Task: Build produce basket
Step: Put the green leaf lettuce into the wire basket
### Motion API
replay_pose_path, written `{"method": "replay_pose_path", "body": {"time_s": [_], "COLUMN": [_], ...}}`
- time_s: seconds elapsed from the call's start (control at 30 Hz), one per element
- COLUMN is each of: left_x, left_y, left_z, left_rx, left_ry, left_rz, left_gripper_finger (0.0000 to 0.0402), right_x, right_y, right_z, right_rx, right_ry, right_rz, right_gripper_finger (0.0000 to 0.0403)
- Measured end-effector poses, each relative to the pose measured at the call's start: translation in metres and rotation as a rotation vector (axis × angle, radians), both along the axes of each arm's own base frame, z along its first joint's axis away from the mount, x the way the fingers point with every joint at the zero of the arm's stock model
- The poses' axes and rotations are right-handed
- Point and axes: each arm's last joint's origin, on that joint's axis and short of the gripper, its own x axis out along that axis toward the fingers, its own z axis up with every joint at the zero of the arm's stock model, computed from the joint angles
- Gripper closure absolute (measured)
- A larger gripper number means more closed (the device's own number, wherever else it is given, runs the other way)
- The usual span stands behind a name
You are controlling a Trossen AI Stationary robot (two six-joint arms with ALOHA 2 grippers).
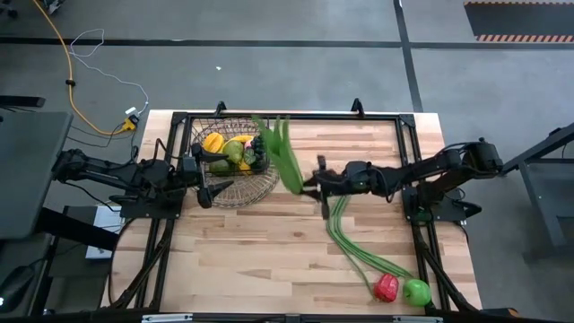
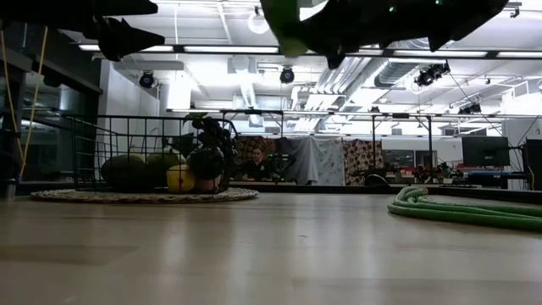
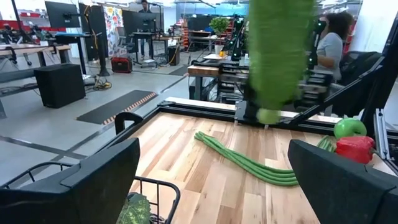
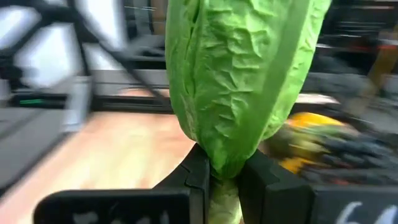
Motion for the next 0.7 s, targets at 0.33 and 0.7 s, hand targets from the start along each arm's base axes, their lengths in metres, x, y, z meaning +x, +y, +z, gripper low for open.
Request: {"method": "replay_pose_path", "body": {"time_s": [0.33,0.7], "left_x": [0.000,0.000], "left_y": [0.000,0.000], "left_z": [0.003,0.003], "left_rx": [0.029,0.027], "left_ry": [-0.019,-0.019], "left_rz": [0.000,0.000], "left_gripper_finger": [0.0002,0.0002], "right_x": [-0.005,-0.019], "right_y": [-0.014,-0.019], "right_z": [0.000,-0.002], "right_rx": [-0.125,-0.225], "right_ry": [0.022,0.073], "right_rz": [-0.603,-1.191], "right_gripper_finger": [0.0369,0.0369]}}
